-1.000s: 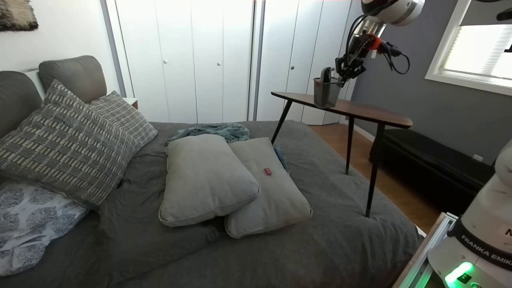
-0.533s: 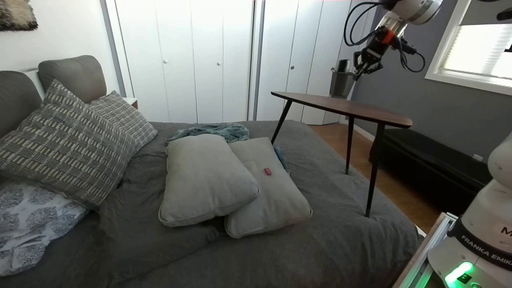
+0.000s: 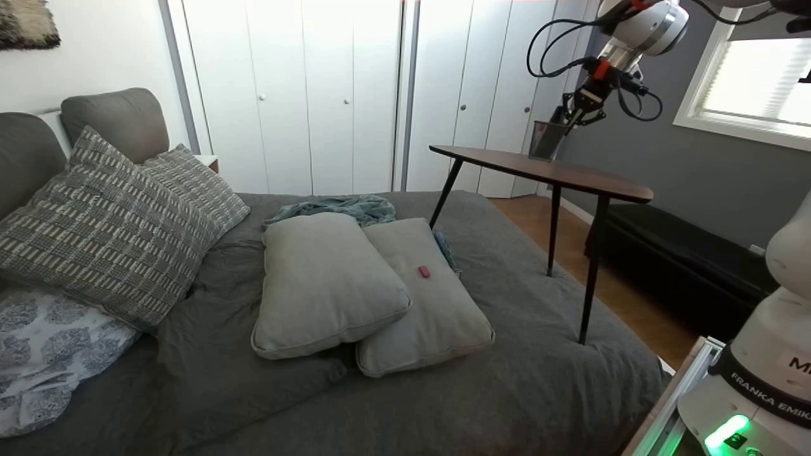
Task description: Put the grey basket on the table
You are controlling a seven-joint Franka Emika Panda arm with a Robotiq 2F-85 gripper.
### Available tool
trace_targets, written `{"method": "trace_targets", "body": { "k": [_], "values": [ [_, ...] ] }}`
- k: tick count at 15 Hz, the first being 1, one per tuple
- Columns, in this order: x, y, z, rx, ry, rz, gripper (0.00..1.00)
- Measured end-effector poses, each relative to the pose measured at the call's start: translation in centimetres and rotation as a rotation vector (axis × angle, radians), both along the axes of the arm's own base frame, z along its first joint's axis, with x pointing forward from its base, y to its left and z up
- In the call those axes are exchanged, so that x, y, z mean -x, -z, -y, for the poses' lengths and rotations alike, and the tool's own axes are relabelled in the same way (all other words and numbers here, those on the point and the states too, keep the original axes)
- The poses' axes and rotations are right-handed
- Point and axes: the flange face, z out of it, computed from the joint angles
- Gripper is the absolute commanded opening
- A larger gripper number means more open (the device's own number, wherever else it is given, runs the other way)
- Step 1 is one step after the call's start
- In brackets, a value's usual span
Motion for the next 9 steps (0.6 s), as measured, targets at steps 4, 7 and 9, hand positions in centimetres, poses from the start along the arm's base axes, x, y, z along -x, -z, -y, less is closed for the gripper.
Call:
{"method": "trace_targets", "body": {
  "k": [4, 7, 9],
  "values": [
    [-1.5, 0.5, 1.5, 0.019, 0.065, -0.006, 0.02],
    [-2.4, 1.0, 1.9, 0.018, 0.1, -0.016, 0.02],
    [-2.9, 1.4, 2.1, 0.014, 0.123, -0.025, 0.02]
  ]
}}
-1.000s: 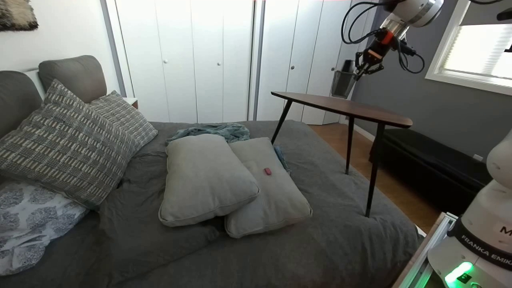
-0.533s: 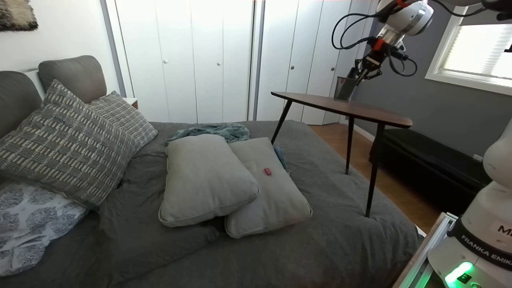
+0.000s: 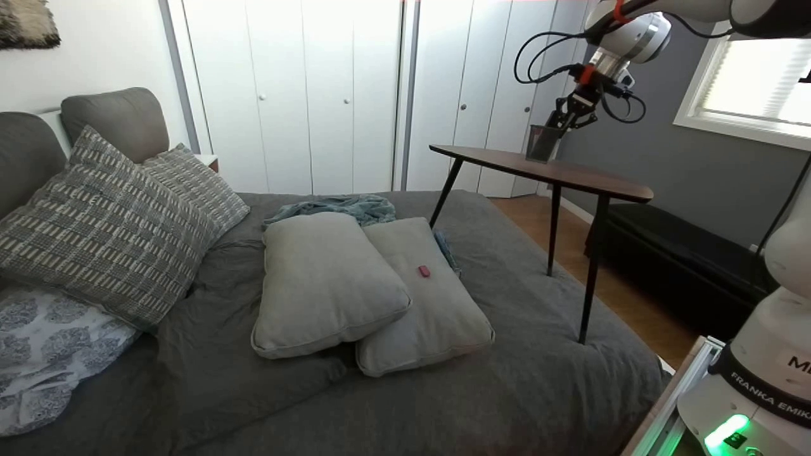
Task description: Put the grey basket on the table
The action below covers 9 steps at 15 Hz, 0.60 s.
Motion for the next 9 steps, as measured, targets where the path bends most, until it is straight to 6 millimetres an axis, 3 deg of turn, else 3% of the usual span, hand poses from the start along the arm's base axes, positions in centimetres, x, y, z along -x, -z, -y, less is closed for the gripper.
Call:
{"method": "trace_targets", "body": {
  "k": [9],
  "values": [
    [-1.3, 1.4, 0.6, -0.002, 0.067, -0.036, 0.02]
  ]
}}
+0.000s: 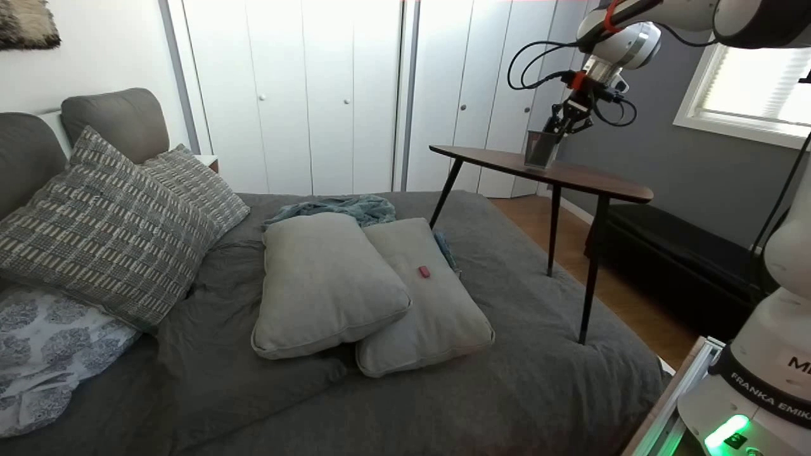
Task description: Put the grey basket on the table
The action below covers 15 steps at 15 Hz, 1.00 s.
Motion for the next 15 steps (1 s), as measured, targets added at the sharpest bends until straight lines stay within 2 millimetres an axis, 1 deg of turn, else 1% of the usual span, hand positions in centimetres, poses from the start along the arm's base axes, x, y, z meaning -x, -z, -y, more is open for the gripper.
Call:
{"method": "trace_targets", "body": {
  "k": [1, 2, 3, 4, 6, 8, 10, 11, 12, 13, 15],
  "values": [
    [-0.1, 0.0, 0.1, 0.005, 0.005, -0.005, 0.02],
    [-0.2, 0.1, 0.2, 0.012, 0.006, -0.011, 0.32],
    [-0.3, 0.1, 0.2, 0.019, 0.007, -0.018, 0.33],
    [-0.4, 0.2, 0.3, 0.024, 0.008, -0.023, 0.38],
    [-0.5, 0.1, 0.4, 0.032, 0.01, -0.025, 0.52],
    [-0.6, -1.0, 0.4, 0.044, 0.012, -0.01, 0.66],
    [-0.3, -3.0, 0.4, 0.059, 0.012, 0.019, 0.8],
    [0.1, -4.4, 0.2, 0.071, -0.003, 0.04, 0.86],
    [0.6, -6.0, -0.2, 0.086, -0.041, 0.065, 0.95],
    [1.2, -7.6, -0.8, 0.099, -0.092, 0.086, 0.99],
    [2.5, -10.5, -2.8, 0.117, -0.201, 0.119, 1.0]
  ]
}}
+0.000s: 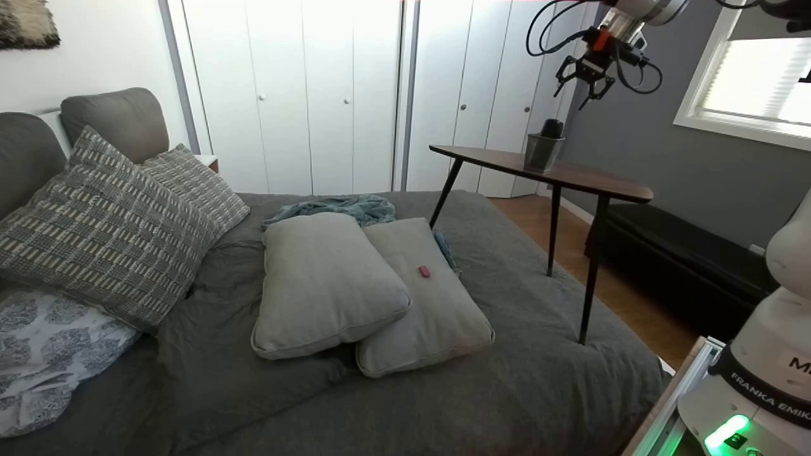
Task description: Put the grey basket on the table
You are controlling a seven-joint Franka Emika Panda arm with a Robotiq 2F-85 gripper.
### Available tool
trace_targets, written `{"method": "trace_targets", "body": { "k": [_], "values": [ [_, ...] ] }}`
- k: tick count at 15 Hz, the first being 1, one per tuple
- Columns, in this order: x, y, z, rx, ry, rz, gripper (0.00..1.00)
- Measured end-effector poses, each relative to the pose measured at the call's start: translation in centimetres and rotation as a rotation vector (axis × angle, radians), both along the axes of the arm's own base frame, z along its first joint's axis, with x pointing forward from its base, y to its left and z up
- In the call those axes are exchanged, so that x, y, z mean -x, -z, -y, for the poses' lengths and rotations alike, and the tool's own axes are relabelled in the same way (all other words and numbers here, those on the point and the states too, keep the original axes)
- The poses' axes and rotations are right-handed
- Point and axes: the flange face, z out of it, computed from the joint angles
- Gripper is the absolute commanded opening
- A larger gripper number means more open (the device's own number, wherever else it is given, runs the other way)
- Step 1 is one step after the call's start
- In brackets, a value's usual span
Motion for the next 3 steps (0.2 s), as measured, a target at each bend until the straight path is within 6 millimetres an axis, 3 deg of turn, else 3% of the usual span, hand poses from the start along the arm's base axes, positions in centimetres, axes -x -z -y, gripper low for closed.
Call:
{"method": "trace_targets", "body": {
  "k": [3],
  "values": [
    [1.3, -2.4, -4.9, 0.036, -0.168, 0.016, 1.0]
  ]
}}
